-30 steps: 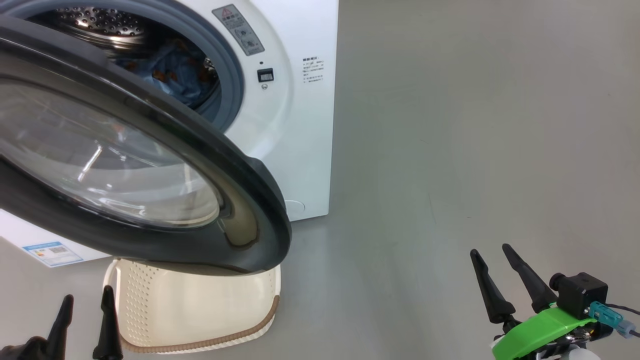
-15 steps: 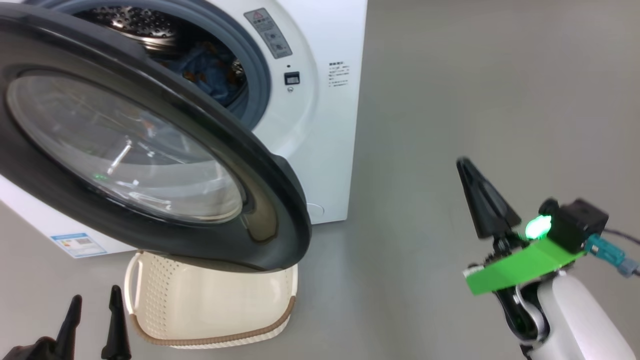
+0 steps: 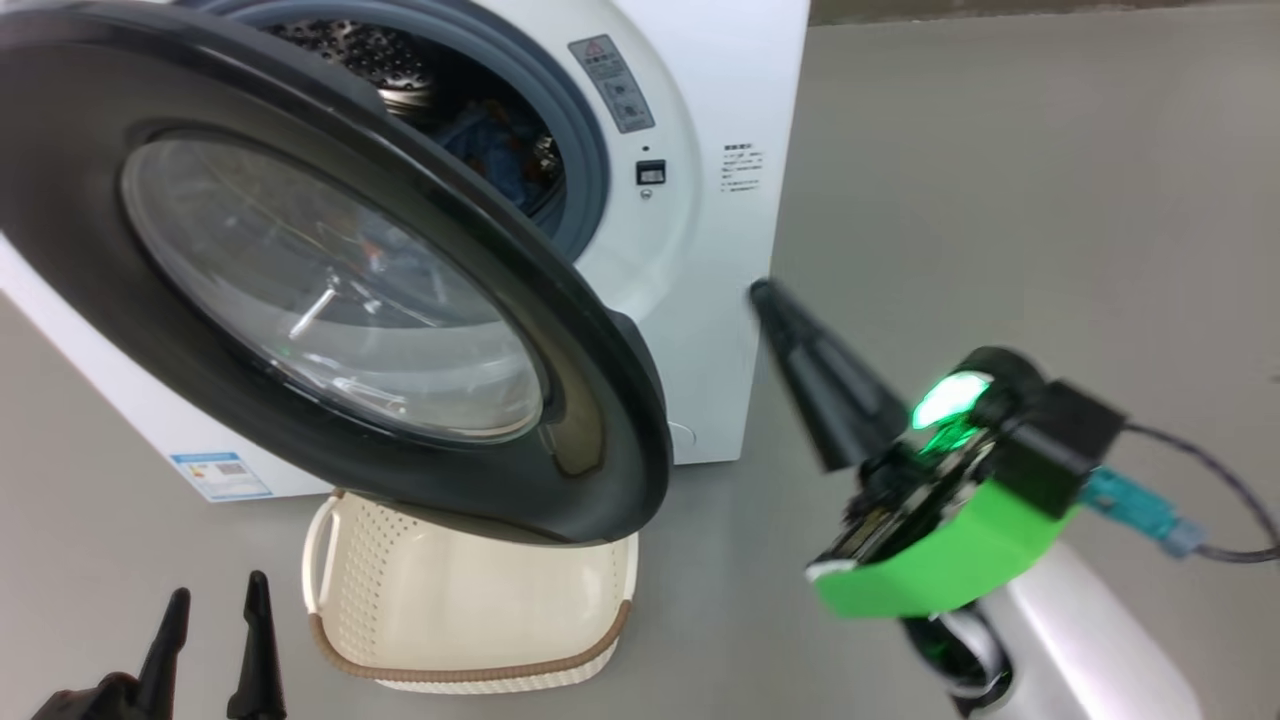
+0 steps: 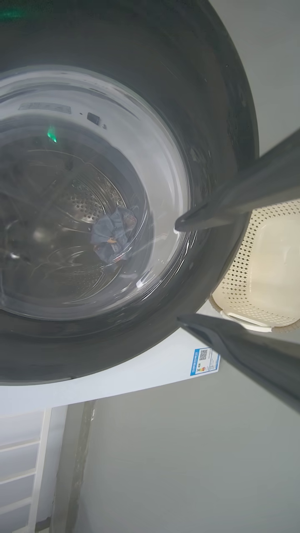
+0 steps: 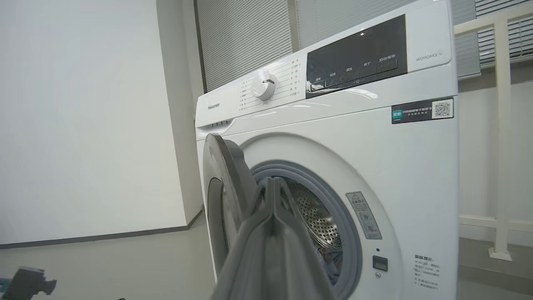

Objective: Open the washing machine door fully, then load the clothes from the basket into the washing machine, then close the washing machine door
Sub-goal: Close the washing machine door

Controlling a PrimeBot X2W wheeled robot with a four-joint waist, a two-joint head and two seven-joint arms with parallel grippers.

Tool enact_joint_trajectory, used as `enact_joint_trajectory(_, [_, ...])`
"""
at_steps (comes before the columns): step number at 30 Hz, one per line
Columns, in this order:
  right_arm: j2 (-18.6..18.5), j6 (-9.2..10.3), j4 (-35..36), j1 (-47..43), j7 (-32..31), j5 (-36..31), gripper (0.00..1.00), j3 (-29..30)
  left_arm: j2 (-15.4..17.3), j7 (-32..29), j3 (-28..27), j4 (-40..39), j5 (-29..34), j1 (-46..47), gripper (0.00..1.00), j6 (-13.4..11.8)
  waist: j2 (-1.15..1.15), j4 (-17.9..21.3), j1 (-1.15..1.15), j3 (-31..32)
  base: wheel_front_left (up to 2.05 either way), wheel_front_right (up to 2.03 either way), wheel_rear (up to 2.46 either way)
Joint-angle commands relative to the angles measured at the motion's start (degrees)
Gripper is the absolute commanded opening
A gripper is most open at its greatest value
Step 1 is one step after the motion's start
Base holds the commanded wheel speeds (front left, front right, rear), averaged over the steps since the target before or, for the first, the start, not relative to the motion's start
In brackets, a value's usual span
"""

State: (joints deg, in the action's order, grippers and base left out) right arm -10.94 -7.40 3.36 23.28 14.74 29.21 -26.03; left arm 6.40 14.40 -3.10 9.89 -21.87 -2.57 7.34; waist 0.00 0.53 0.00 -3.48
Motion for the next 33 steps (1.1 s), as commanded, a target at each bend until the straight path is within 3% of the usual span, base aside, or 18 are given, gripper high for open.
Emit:
enact_joint_trajectory(1, [0.7,-0.09,1.2,1.0,0.3,0.9,0.00,-2.1,0.7,0.6,-1.7,-1.6,0.9,0.3,1.00,0.1,0.00,-0.7,0.00,0.2,0.00,0.00,0.00])
enact_joint_trajectory(16, [1.0,-0.09,-11.2,1.2,0.3,3.5,0.00,-15.0,-0.2,0.6,0.6,-1.0,0.5,2.4,1.00,0.1,0.00,-5.0,0.00,-3.2,0.00,0.00,0.00])
enact_joint_trajectory(24, [1.2,-0.09,-19.5,3.3,0.3,4.8,0.00,-16.7,-0.4,0.6,1.9,-0.4,0.1,4.6,1.00,0.1,0.00,-6.7,0.00,-5.7,0.00,0.00,0.00])
enact_joint_trajectory(33, [1.8,-0.09,-24.2,6.0,0.3,4.6,0.00,-15.4,-0.4,0.6,2.4,-0.1,0.0,6.2,1.00,0.1,0.00,-7.4,0.00,-7.4,0.00,0.00,0.00])
